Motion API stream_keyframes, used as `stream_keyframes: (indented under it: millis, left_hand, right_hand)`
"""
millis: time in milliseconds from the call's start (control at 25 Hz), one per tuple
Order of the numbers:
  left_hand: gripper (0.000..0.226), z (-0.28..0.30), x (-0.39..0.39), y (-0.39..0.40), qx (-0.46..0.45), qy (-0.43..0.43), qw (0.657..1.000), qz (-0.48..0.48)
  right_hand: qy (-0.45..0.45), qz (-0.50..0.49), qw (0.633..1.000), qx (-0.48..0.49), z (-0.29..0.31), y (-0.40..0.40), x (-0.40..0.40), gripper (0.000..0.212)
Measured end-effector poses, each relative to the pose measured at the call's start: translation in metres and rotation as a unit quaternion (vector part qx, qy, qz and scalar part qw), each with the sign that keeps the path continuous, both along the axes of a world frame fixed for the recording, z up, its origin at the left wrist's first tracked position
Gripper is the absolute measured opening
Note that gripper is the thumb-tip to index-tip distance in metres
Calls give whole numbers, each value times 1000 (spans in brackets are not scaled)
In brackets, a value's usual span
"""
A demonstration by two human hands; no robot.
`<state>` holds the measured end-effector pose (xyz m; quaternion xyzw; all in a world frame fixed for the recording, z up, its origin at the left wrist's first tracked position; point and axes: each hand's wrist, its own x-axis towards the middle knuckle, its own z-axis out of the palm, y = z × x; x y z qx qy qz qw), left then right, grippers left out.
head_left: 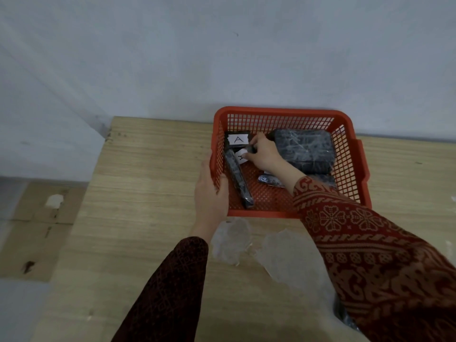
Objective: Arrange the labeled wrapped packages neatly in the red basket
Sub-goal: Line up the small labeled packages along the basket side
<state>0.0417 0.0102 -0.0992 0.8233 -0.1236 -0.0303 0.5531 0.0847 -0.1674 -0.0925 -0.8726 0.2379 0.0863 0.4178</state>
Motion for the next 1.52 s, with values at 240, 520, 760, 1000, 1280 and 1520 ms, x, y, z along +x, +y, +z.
stream_keyframes:
  millis: [240,520,760,1000,1280,1520]
  left_hand:
    - [55,0,1,0,0,-4,1000,2]
    - [56,-1,0,0,4,12,1000,0]
    - [57,-1,0,-2,4,3,1000,4]
    - [58,-4,0,0,8,20,1000,1]
    - [49,-2,-1,-2,-20,24,999,13]
    - [51,-1,-3,-2,-33,24,999,13]
  right_hand:
    - [-1,-117,987,114,-5,0,3,30]
    - [-19,-46,991,-124,-23,28,-8,38]
    - [-70,44,985,-149,-12,20,-32,30]
    - [35,170,959,-224,-17,28,-46,47]
    - [-96,86,991,16,8,12,-68,31]
    - [-33,193,980,16,14,-9,-87,25]
